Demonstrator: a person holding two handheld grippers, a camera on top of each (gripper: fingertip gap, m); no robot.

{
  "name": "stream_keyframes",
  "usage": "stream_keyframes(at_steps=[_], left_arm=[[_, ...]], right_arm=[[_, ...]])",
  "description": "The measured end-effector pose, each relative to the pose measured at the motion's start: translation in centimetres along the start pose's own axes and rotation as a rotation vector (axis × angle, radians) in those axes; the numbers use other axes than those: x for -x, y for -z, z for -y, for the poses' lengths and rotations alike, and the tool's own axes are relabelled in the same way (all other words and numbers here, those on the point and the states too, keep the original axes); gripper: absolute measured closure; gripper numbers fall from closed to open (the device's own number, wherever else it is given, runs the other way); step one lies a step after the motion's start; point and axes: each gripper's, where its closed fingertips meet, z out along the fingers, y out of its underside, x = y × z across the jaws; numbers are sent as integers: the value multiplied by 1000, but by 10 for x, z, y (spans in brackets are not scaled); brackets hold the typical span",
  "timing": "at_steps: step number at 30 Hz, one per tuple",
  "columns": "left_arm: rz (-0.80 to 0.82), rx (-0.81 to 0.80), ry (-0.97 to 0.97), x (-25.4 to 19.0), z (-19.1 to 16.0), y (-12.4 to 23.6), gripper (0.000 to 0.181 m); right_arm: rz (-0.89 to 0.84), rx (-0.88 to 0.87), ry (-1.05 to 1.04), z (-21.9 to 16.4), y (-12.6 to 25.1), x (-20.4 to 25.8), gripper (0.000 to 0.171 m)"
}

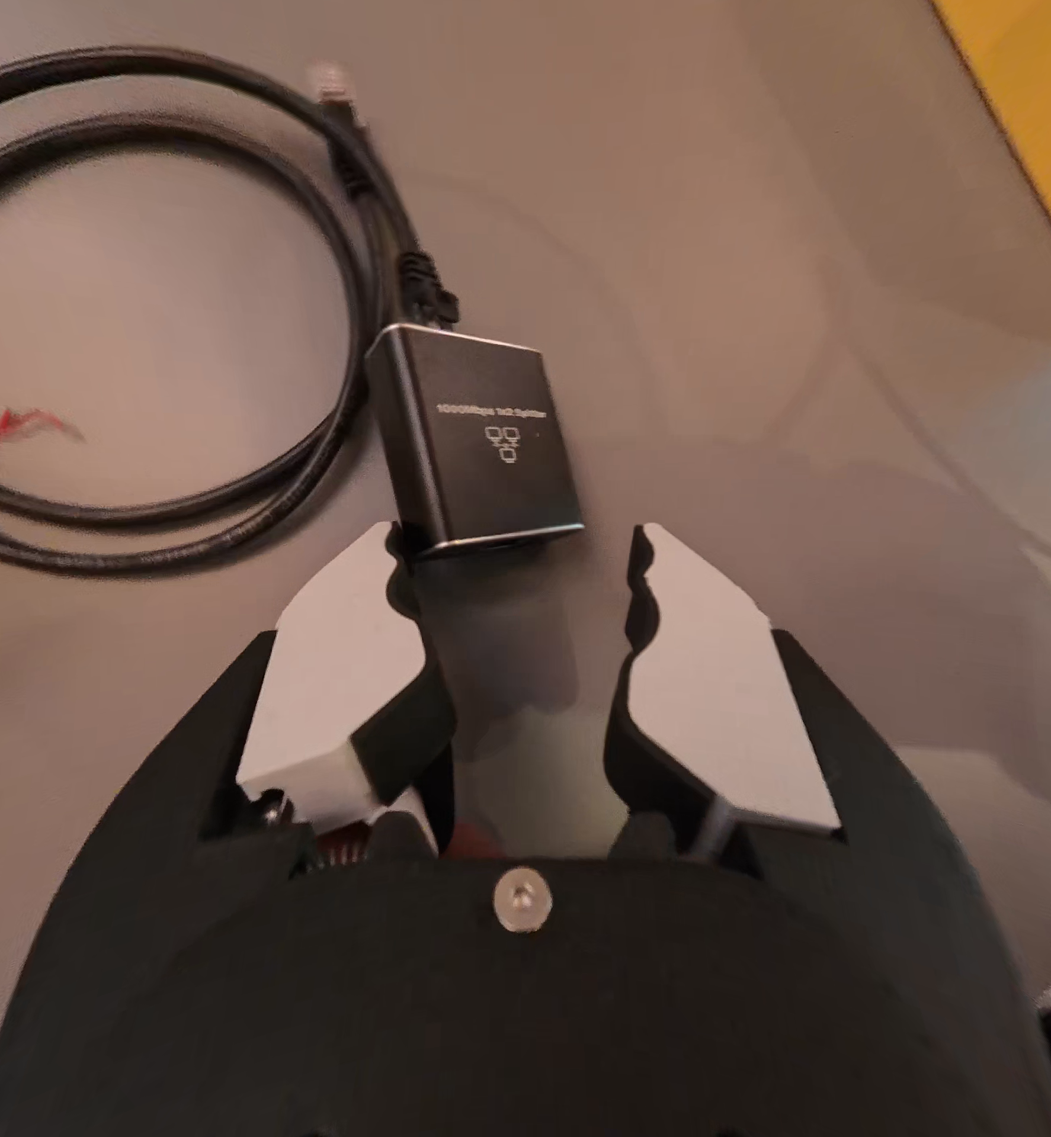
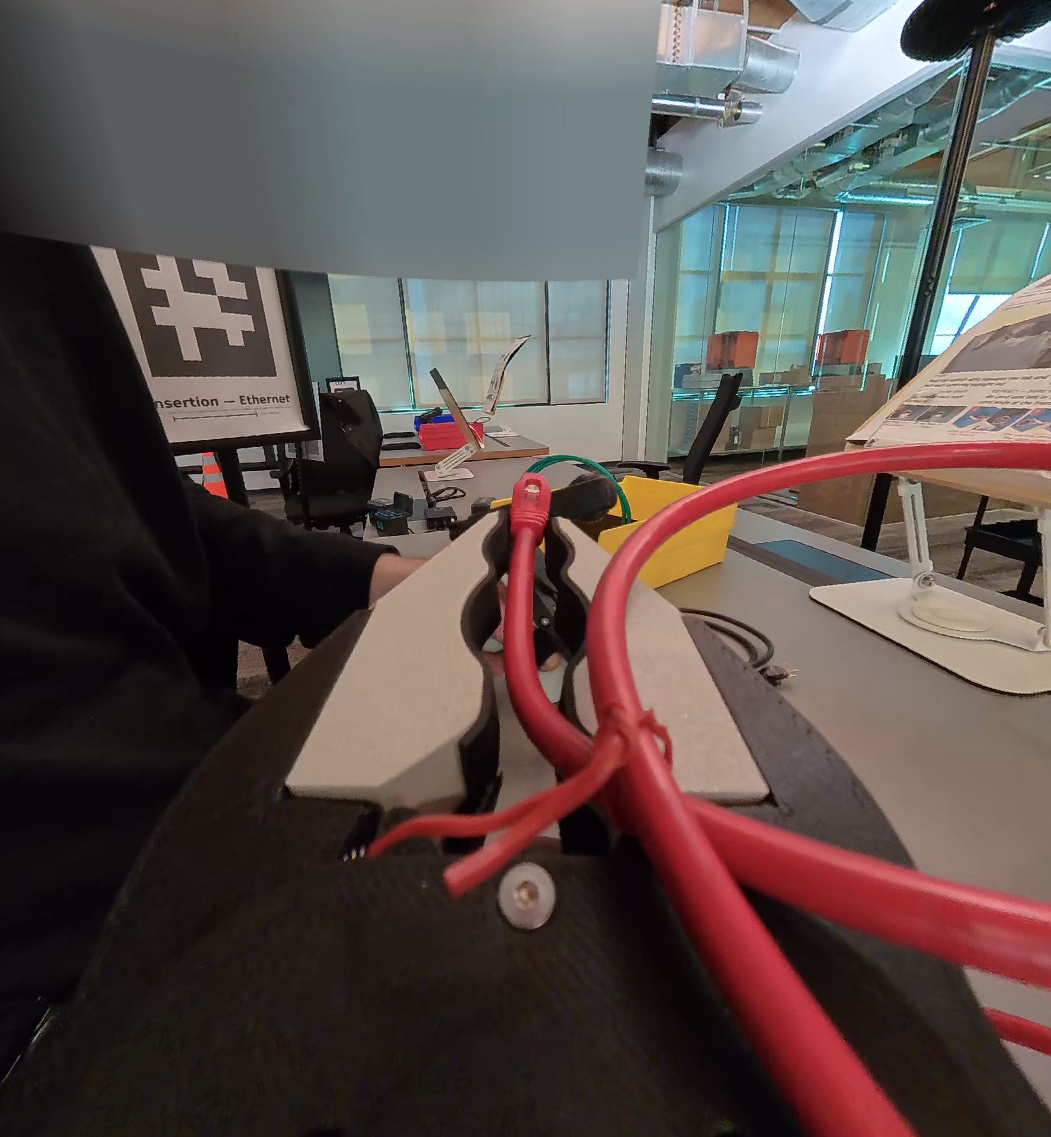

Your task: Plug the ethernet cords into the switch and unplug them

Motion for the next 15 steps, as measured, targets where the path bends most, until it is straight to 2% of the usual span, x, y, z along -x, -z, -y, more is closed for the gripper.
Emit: stream_keyframes(at_steps=[2,4,6,8,11,13,15], left_arm=[[10,-4,-117,-2,5,11,116],[13,53,-325,1,9,25,113],[-67,31,-580,-10,29,42,113],[-71,68,-984,-13,43,53,120],[8,194,-1613,-3,59,42,115],[-57,292,-1891,-7,57,30,106],[-187,373,-2098,-13,45,22,100]], right_arm=[[-5,1,0,0,1,-1,162],[-8,3,0,-1,2,-1,161],[-7,4,0,-2,2,-1,161],[-6,9,1,-3,1,-1,161],[-6,23,11,-6,-1,0,161],[-8,35,23,-8,-1,1,161],[-14,44,32,-9,-2,1,161]])
